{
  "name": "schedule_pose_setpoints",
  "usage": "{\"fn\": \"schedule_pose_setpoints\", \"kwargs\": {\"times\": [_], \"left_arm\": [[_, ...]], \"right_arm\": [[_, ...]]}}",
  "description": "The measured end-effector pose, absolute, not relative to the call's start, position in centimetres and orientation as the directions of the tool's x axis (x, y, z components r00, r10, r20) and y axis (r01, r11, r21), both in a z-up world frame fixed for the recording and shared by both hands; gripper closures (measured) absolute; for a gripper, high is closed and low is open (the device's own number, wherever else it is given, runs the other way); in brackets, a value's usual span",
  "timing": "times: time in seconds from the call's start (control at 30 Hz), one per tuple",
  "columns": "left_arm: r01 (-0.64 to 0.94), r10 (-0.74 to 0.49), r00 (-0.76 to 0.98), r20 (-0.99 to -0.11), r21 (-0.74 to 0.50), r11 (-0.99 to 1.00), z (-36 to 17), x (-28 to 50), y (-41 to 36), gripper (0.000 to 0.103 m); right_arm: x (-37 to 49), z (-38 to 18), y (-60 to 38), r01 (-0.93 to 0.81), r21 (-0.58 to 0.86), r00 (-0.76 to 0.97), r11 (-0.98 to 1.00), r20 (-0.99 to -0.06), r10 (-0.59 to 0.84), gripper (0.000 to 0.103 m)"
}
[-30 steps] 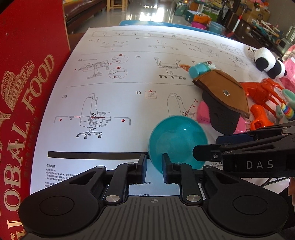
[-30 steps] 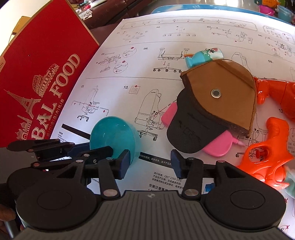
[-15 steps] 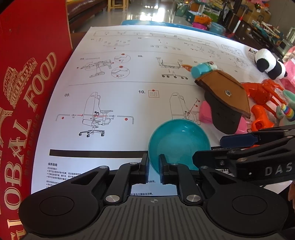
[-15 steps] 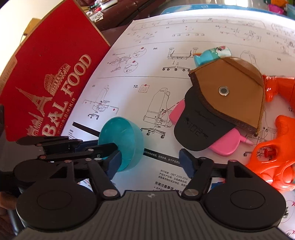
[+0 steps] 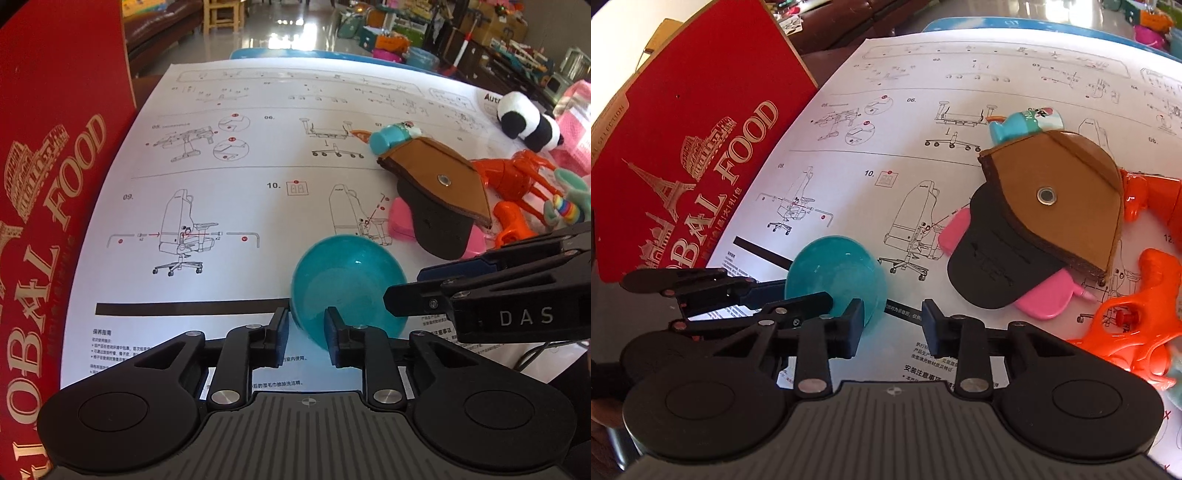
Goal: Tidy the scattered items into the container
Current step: 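Close the left gripper on the teal bowl rim while the right gripper grips it too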
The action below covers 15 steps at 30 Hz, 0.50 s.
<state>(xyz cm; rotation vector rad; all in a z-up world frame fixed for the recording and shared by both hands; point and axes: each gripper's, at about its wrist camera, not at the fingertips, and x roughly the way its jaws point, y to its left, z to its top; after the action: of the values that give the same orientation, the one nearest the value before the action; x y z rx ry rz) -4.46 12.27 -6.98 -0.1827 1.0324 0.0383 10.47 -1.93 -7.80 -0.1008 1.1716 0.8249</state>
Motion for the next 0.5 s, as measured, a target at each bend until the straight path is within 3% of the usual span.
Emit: {"fn": "schedule_pose_setpoints", "kwargs": {"times": [0.07,0.17,0.23,0.27,0.3,0.33,0.5], "left_arm": [[-0.118,-0.082,0.509,-0.857,-0.163,0.98,-7.0,-4.6,12.5,0.057],[-0.103,-0.072,0.504,-0.861,-0.142,0.984,-6.9,-5.0,12.1,0.066],[-0.088,-0.049,0.505,-0.862,-0.108,0.99,-6.8,-5.2,11.6,0.078],[-0.077,-0.064,0.501,-0.863,-0.117,0.99,-6.8,-5.3,11.4,0.09],[-0.079,-0.069,0.496,-0.865,-0.125,0.989,-6.8,-5.4,11.3,0.094],[-0.08,-0.068,0.498,-0.865,-0.124,0.989,-6.8,-5.5,11.3,0.094],[-0.086,-0.073,0.492,-0.867,-0.132,0.988,-6.8,-5.6,11.6,0.095]], "right_arm": [[10.7,-8.2,-2.2,-0.605,0.343,0.132,0.718,-0.847,0.515,0.064],[10.4,-8.4,-2.4,-0.616,0.331,0.146,0.715,-0.844,0.516,0.067],[10.1,-8.4,-2.2,-0.635,0.308,0.162,0.708,-0.843,0.513,0.067],[9.9,-8.4,-2.1,-0.642,0.303,0.167,0.704,-0.841,0.514,0.067],[9.8,-8.4,-2.0,-0.644,0.303,0.169,0.703,-0.84,0.516,0.07],[9.6,-8.4,-1.9,-0.647,0.294,0.173,0.704,-0.842,0.511,0.075],[9.3,-7.7,-1.7,-0.672,0.28,0.189,0.686,-0.83,0.524,0.075]]}}
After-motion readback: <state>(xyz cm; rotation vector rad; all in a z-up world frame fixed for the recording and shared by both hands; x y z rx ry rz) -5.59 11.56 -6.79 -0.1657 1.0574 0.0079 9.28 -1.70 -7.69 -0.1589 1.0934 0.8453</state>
